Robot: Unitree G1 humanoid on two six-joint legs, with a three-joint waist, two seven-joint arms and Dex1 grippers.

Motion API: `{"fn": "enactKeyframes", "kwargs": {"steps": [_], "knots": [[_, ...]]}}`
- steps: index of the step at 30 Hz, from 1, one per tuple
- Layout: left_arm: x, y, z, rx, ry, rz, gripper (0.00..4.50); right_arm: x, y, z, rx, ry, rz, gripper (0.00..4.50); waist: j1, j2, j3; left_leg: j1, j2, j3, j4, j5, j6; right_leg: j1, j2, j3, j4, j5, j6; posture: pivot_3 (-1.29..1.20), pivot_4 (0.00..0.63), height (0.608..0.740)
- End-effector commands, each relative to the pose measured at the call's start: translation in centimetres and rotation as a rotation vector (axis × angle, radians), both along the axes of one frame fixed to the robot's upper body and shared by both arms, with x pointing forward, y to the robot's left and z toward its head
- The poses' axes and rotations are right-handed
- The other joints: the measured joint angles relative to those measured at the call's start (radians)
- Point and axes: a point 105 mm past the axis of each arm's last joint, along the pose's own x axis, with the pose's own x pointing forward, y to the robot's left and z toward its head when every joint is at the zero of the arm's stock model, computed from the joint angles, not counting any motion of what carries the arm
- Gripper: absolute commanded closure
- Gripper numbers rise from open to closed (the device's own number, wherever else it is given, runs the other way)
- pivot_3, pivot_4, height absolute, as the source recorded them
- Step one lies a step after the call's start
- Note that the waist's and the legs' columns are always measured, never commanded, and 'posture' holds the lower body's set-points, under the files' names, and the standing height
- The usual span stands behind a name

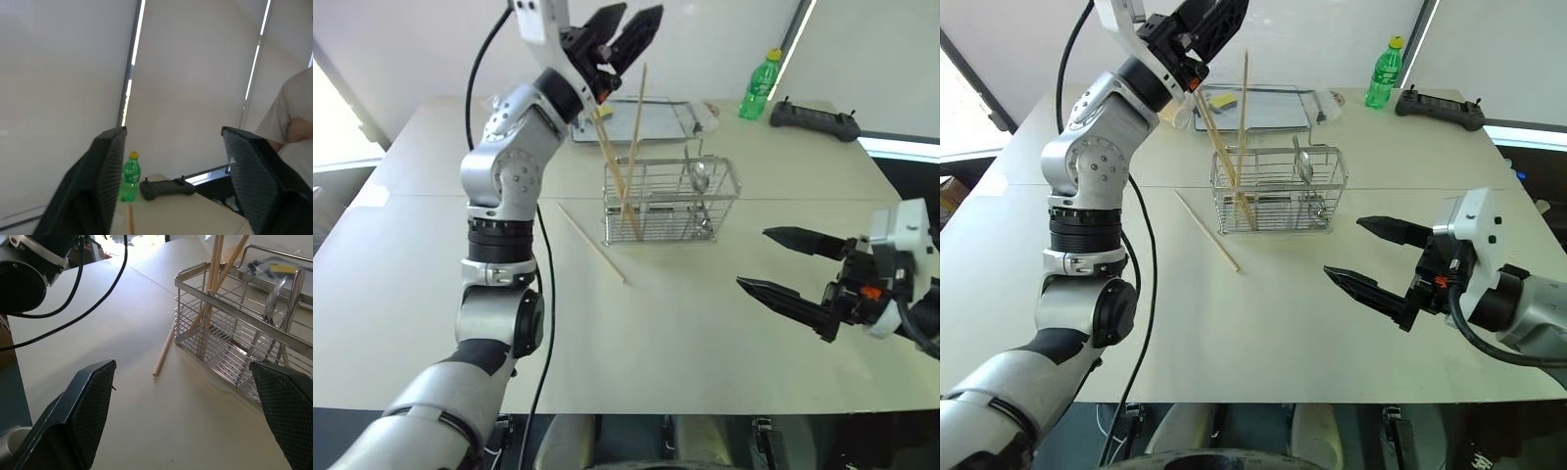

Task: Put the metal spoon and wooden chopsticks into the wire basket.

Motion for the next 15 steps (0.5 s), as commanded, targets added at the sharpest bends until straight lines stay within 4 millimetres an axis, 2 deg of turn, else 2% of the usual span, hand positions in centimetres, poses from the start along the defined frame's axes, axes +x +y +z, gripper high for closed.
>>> {"fn": "enactKeyframes", "kwargs": {"steps": [1, 5, 8, 11, 13, 15], "knots": [[-0.7, 0.5, 1.1, -0.031, -0.031, -0.005, 0.05, -0.4, 0.2, 0.9, 0.003, -0.054, 0.006, 0.00, -0.001, 0.000, 0.000, 0.000, 0.000, 0.000, 0.000, 0.000, 0.000, 0.000, 0.000, 0.000, 0.000, 0.000, 0.000, 0.00, 0.150, 0.709], [-0.2, 2.3, 2.1, -0.084, 0.005, 0.043, 0.05, -0.3, 0.2, 0.8, 0.003, -0.050, 0.005, 0.00, -0.002, 0.000, 0.000, 0.001, 0.000, 0.000, 0.000, 0.000, 0.000, 0.000, 0.000, 0.000, 0.000, -0.001, 0.001, 0.00, 0.150, 0.709], [0.4, 5.0, 3.7, -0.177, 0.056, 0.104, 0.05, -0.2, 0.1, 0.8, 0.002, -0.047, 0.004, 0.00, -0.003, 0.000, 0.000, 0.001, 0.001, 0.000, 0.000, 0.000, 0.000, 0.000, 0.001, 0.000, 0.001, -0.001, 0.002, 0.00, 0.150, 0.709], [1.9, 9.7, 4.8, -0.283, 0.144, 0.263, 0.05, -0.2, 0.1, 0.6, 0.003, -0.042, 0.004, 0.00, -0.002, 0.000, 0.000, 0.001, 0.001, 0.000, 0.000, 0.000, 0.000, 0.000, 0.002, 0.000, 0.001, -0.002, 0.004, 0.00, 0.150, 0.709], [3.1, 12.5, 4.2, -0.288, 0.214, 0.424, 0.05, -0.2, 0.1, 0.5, 0.007, -0.038, 0.005, 0.00, -0.003, 0.000, 0.000, 0.001, 0.001, 0.000, -0.001, 0.000, 0.000, 0.000, 0.002, 0.000, 0.001, -0.002, 0.004, 0.00, 0.150, 0.709], [4.3, 14.8, 2.5, -0.247, 0.302, 0.585, 0.05, -0.2, 0.3, 0.4, 0.012, -0.034, 0.010, 0.00, -0.002, 0.001, 0.000, 0.002, 0.001, 0.000, -0.001, 0.000, 0.000, 0.000, 0.002, 0.000, 0.001, -0.002, 0.004, 0.00, 0.150, 0.709]]}}
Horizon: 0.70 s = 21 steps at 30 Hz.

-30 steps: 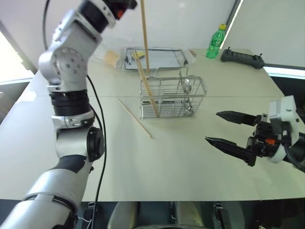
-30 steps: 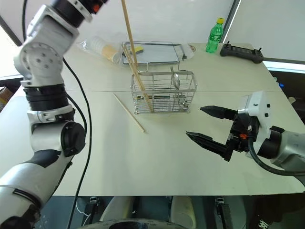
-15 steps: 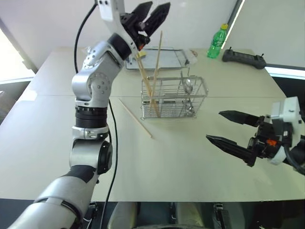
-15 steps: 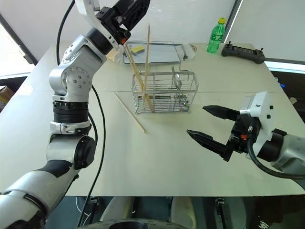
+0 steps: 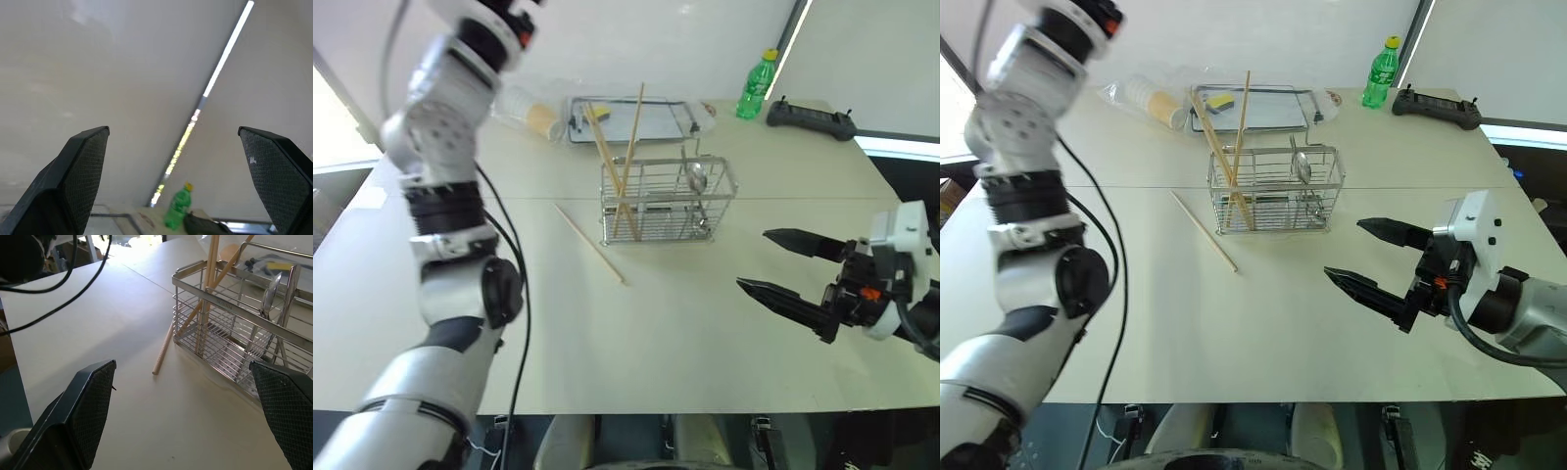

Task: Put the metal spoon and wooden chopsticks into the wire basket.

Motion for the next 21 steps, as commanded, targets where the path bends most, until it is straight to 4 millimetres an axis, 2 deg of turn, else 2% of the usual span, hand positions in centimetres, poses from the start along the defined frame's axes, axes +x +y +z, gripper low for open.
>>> {"fn": "enactKeyframes", "kwargs": {"steps": [1, 3, 5, 6, 11, 13, 16, 21], "knots": [[1.7, 3.5, -2.5, 0.022, 0.177, 0.219, 0.05, -0.2, 0.4, 0.5, 0.008, -0.039, 0.018, 0.00, 0.001, 0.000, 0.000, 0.000, 0.000, 0.000, 0.000, 0.000, 0.000, 0.000, 0.000, 0.000, 0.000, 0.000, 0.000, 0.00, 0.150, 0.709], [2.7, 4.9, -5.6, 0.074, 0.333, 0.322, 0.05, -0.2, 0.5, 0.4, 0.010, -0.036, 0.021, 0.00, 0.005, 0.000, 0.000, 0.000, 0.000, -0.001, 0.001, 0.000, 0.000, 0.001, 0.000, 0.000, 0.000, 0.000, 0.000, 0.00, 0.150, 0.709], [3.4, 5.4, -9.3, 0.089, 0.520, 0.355, 0.05, -0.1, 0.5, 0.3, 0.010, -0.035, 0.023, 0.00, 0.005, -0.001, 0.000, 0.000, -0.001, -0.001, 0.002, 0.000, 0.000, 0.002, 0.000, 0.000, 0.000, 0.000, 0.000, 0.00, 0.150, 0.709], [3.5, 5.4, -11.8, 0.107, 0.643, 0.361, 0.05, 0.0, 0.6, 0.2, 0.011, -0.035, 0.025, 0.00, 0.004, -0.001, 0.000, 0.000, -0.001, -0.001, 0.002, 0.000, 0.000, 0.002, 0.000, 0.000, 0.000, 0.000, 0.000, 0.00, 0.150, 0.709], [3.2, 3.3, -18.7, 0.130, 0.970, 0.327, 0.05, 0.1, 1.2, 0.2, 0.020, -0.043, 0.042, 0.00, 0.003, -0.002, 0.001, -0.001, -0.001, -0.001, 0.001, 0.000, 0.000, 0.001, -0.001, 0.000, 0.000, 0.001, 0.001, 0.00, 0.150, 0.709], [3.0, 2.5, -20.0, 0.138, 1.043, 0.343, 0.05, 0.1, 1.5, 0.2, 0.032, -0.049, 0.043, 0.00, 0.002, -0.003, 0.001, -0.001, -0.001, -0.001, 0.001, 0.000, -0.001, 0.000, -0.001, 0.000, 0.000, 0.001, 0.000, 0.00, 0.150, 0.709], [2.8, 1.1, -20.9, 0.151, 1.117, 0.377, 0.05, 0.1, 2.0, -0.1, 0.045, -0.050, 0.043, 0.00, 0.000, -0.003, 0.001, -0.001, -0.001, -0.001, 0.000, 0.000, -0.001, -0.001, -0.001, 0.000, 0.000, 0.002, 0.000, 0.00, 0.150, 0.709], [2.6, -1.9, -21.0, 0.133, 1.156, 0.373, 0.05, -0.1, 2.2, -0.3, 0.059, -0.051, 0.038, 0.00, 0.003, -0.003, 0.002, -0.001, -0.001, 0.000, 0.001, 0.000, -0.001, -0.001, -0.001, 0.000, 0.000, 0.001, 0.001, 0.00, 0.150, 0.709]]}}
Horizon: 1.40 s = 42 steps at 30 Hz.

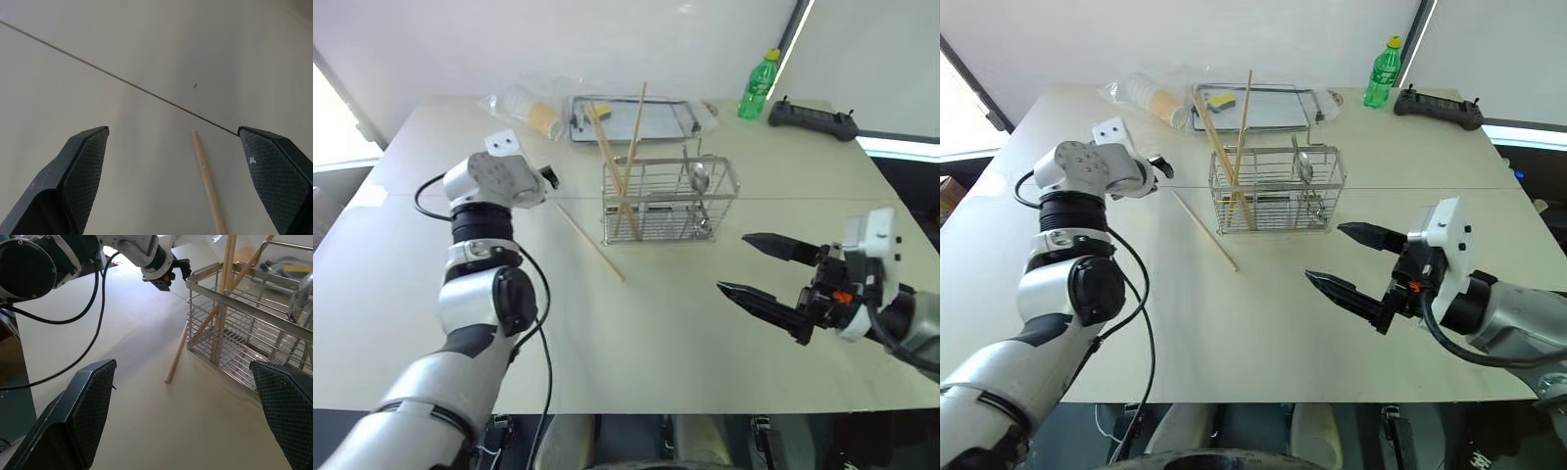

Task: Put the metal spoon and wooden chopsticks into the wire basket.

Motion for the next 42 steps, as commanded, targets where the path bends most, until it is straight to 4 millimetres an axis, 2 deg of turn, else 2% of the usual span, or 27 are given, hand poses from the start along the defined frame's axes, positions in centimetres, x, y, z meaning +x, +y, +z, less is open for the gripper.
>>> {"fn": "enactKeyframes", "kwargs": {"steps": [1, 8, 18, 25, 34, 37, 42], "knots": [[0.2, -1.6, 2.1, 0.005, -0.042, 0.019, 0.05, -0.3, 0.3, 0.6, 0.010, -0.044, 0.006, 0.00, 0.001, 0.000, 0.000, 0.000, 0.000, 0.000, 0.000, 0.000, 0.000, 0.000, 0.000, 0.000, 0.000, 0.000, 0.000, 0.00, 0.150, 0.709], [-0.3, -4.4, 0.9, -0.026, 0.020, 0.009, 0.05, -0.4, 0.5, 0.6, 0.015, -0.054, 0.002, 0.00, -0.001, 0.000, 0.000, 0.000, -0.001, 0.001, 0.000, 0.000, 0.000, 0.000, -0.001, 0.000, 0.000, 0.000, 0.001, 0.00, 0.150, 0.709], [-0.2, -3.1, -0.2, -0.017, 0.058, 0.089, 0.05, -0.7, 0.5, 0.3, 0.023, -0.056, -0.016, 0.00, 0.001, 0.000, 0.000, 0.000, -0.001, 0.001, 0.001, 0.000, 0.000, 0.001, -0.001, 0.000, 0.000, 0.000, 0.001, 0.00, 0.150, 0.709], [0.2, -3.4, -2.3, 0.001, 0.105, 0.102, 0.05, -0.6, 0.8, 0.2, 0.041, -0.067, -0.023, 0.00, 0.001, 0.000, 0.000, 0.001, -0.001, 0.001, 0.001, 0.000, 0.000, 0.001, -0.001, 0.000, 0.000, 0.000, 0.001, 0.00, 0.150, 0.709], [0.9, -4.0, -2.8, -0.028, 0.091, 0.126, 0.05, -0.7, 0.9, 0.2, 0.045, -0.083, -0.037, 0.00, 0.001, 0.002, -0.001, 0.002, -0.001, 0.001, 0.001, 0.000, -0.001, 0.003, -0.001, 0.000, 0.000, 0.000, 0.002, 0.00, 0.150, 0.709], [1.0, -4.2, -2.8, -0.033, 0.087, 0.124, 0.86, -0.8, 1.0, 0.3, 0.047, -0.088, -0.040, 0.00, 0.001, 0.003, -0.002, 0.002, -0.001, 0.001, 0.001, 0.000, -0.001, 0.003, -0.001, 0.000, 0.000, 0.000, 0.002, 0.00, 0.150, 0.709], [1.0, -4.5, -2.8, -0.040, 0.085, 0.117, 3.23, -0.8, 1.1, 0.4, 0.052, -0.095, -0.046, 0.00, 0.003, 0.003, -0.002, 0.002, -0.001, 0.001, 0.002, 0.000, -0.001, 0.003, -0.001, 0.000, 0.000, 0.000, 0.002, 0.00, 0.150, 0.709]]}}
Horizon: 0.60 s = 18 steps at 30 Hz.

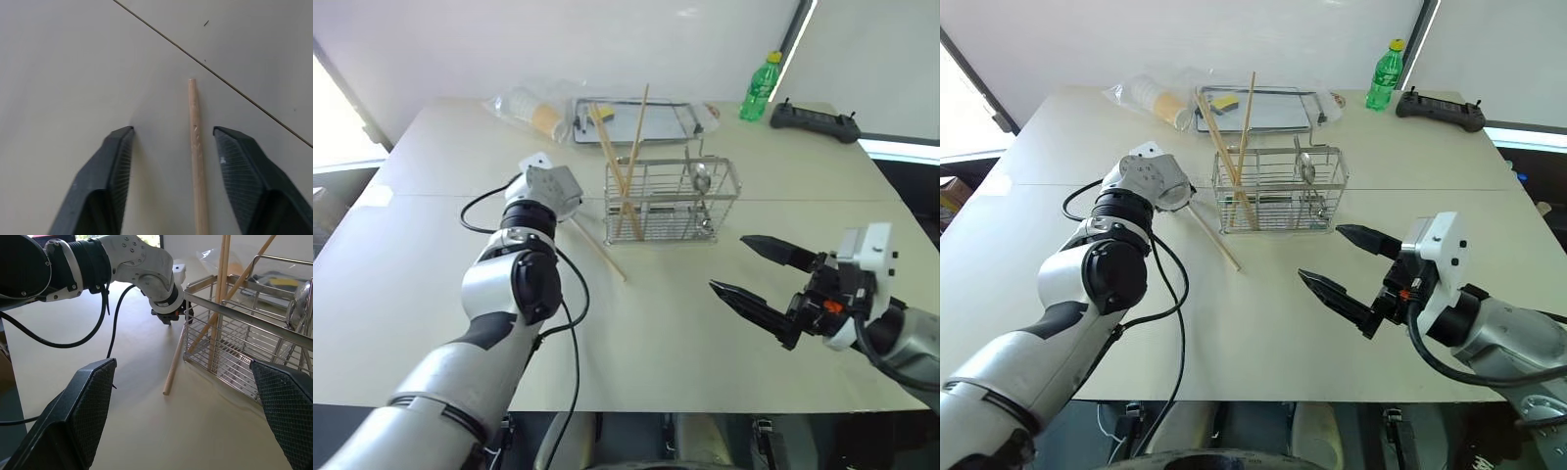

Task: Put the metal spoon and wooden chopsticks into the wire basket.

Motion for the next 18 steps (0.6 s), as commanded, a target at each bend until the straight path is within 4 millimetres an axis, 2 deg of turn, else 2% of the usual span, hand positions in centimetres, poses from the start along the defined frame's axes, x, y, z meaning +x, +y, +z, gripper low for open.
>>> {"fn": "enactKeyframes", "kwargs": {"steps": [1, 2, 3, 13, 15, 18], "knots": [[0.3, -1.4, 0.9, -0.025, -0.022, -0.039, 3.67, -0.5, 0.6, 1.0, 0.010, -0.061, 0.016, 0.00, 0.000, 0.000, 0.000, 0.000, 0.000, 0.000, 0.000, 0.000, 0.000, 0.000, 0.000, 0.000, 0.000, 0.000, 0.000, 0.00, 0.150, 0.709], [0.3, -1.4, 0.9, -0.027, -0.024, -0.039, 4.23, -0.4, 0.6, 1.0, 0.012, -0.063, 0.016, 0.00, 0.000, 0.000, 0.000, 0.000, 0.000, 0.000, 0.000, 0.000, 0.000, 0.000, 0.000, 0.000, 0.000, 0.000, 0.000, 0.00, 0.150, 0.709], [0.4, -1.4, 1.0, -0.029, -0.026, -0.038, 4.45, -0.4, 0.6, 1.1, 0.014, -0.064, 0.015, 0.00, 0.000, 0.000, 0.000, 0.000, 0.000, 0.000, 0.000, 0.000, 0.000, 0.000, 0.000, 0.000, 0.000, 0.000, 0.000, 0.00, 0.150, 0.709], [0.4, -0.5, 1.2, -0.045, -0.031, -0.004, 4.45, -0.2, 0.6, 1.2, 0.015, -0.065, 0.015, 0.00, -0.003, 0.000, 0.000, -0.001, 0.000, 0.000, -0.001, 0.000, 0.000, -0.001, 0.000, 0.000, -0.001, 0.000, 0.000, 0.00, 0.150, 0.709], [0.5, 0.9, 1.5, -0.046, -0.038, 0.036, 4.45, -0.2, 0.4, 1.3, 0.012, -0.063, 0.013, 0.00, -0.003, 0.000, 0.000, -0.001, 0.000, 0.000, 0.000, 0.000, 0.000, -0.001, 0.000, 0.000, -0.001, 0.000, 0.000, 0.00, 0.150, 0.709], [0.7, 4.8, 2.7, -0.032, -0.087, 0.131, 4.45, -0.1, 0.2, 1.3, 0.001, -0.056, 0.011, 0.00, -0.009, -0.001, 0.001, -0.001, 0.000, 0.000, -0.001, 0.000, 0.000, -0.002, 0.000, 0.000, 0.000, 0.000, 0.000, 0.00, 0.150, 0.709]]}}
